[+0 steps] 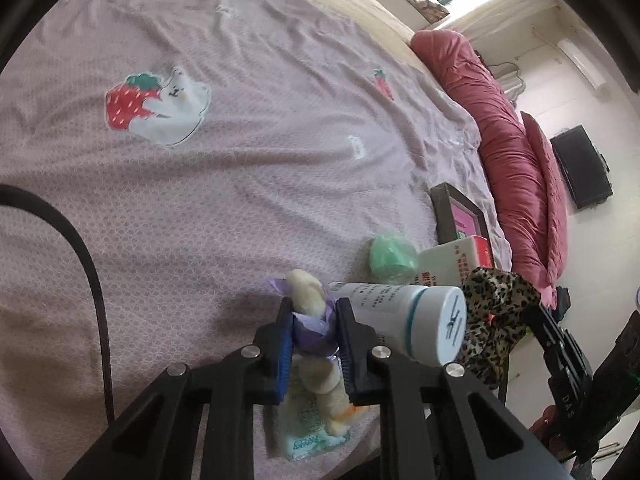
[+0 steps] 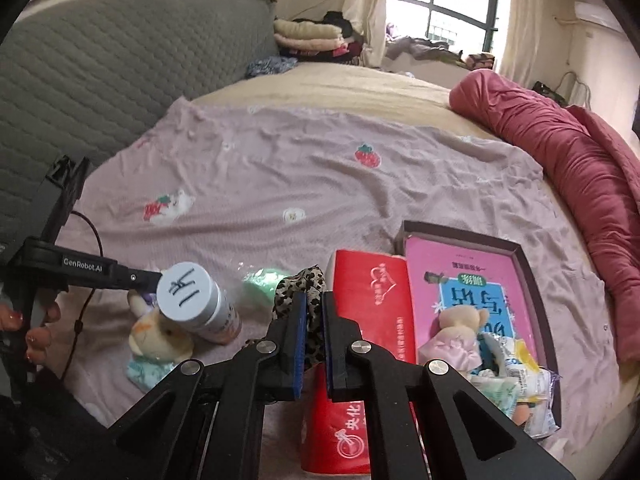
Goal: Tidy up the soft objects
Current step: 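Close the left tool on the plush bunny while the right tool grasps the leopard scrunchie, then carry the bunny with the left tool while the right tool carries the scrunchie to the tray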
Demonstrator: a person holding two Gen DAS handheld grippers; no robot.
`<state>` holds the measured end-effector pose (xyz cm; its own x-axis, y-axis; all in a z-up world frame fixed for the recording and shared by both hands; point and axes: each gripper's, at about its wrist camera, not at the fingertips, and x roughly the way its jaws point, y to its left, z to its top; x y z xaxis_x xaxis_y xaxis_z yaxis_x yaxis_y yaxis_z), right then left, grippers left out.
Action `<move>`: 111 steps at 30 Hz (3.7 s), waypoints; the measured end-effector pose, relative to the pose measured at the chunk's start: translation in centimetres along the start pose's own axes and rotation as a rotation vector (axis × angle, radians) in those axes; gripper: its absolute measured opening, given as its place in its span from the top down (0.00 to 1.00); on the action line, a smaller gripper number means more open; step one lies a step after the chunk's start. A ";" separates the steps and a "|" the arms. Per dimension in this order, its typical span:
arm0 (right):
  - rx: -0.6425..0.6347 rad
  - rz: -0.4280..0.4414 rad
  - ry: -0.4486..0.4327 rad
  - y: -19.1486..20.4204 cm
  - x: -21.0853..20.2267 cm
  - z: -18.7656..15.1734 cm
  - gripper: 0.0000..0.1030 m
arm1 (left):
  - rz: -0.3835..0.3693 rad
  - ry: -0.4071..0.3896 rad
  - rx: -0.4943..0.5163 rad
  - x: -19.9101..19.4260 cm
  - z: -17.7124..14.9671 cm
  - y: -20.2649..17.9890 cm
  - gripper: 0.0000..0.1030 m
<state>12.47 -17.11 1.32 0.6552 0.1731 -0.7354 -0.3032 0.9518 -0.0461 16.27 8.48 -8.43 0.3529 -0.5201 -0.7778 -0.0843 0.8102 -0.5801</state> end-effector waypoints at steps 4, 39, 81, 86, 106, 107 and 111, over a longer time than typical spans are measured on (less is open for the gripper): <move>0.000 0.009 -0.010 0.1 -0.8 0.0 0.93 | -0.032 0.000 -0.011 -0.3 -0.2 0.1 0.81; 0.093 -0.022 -0.228 -4.1 -10.1 0.4 0.93 | -0.045 -0.196 0.242 -11.3 -1.7 -13.6 0.81; 0.372 -0.229 -0.300 -20.9 -14.8 -5.0 0.93 | 0.078 0.001 0.722 5.2 -6.3 -36.4 0.81; 0.386 -0.227 -0.284 -21.7 -13.7 -5.7 0.93 | 0.112 0.026 0.732 7.2 -6.8 -36.1 0.81; 0.463 -0.146 -0.194 -23.4 -8.1 -7.5 0.93 | 0.190 0.090 0.791 12.4 -8.2 -35.8 0.81; 0.471 -0.140 -0.176 -23.6 -7.6 -7.7 0.93 | 0.192 0.092 0.792 12.6 -8.3 -35.8 0.81; 0.452 -0.166 -0.097 -23.5 -5.4 -8.6 0.93 | 0.204 0.101 0.797 13.2 -8.4 -35.6 0.81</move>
<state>10.11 -42.60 0.62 0.7372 0.0120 -0.6755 0.1275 0.9794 0.1565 16.06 -29.49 -0.10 0.3139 -0.3332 -0.8891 0.5614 0.8203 -0.1092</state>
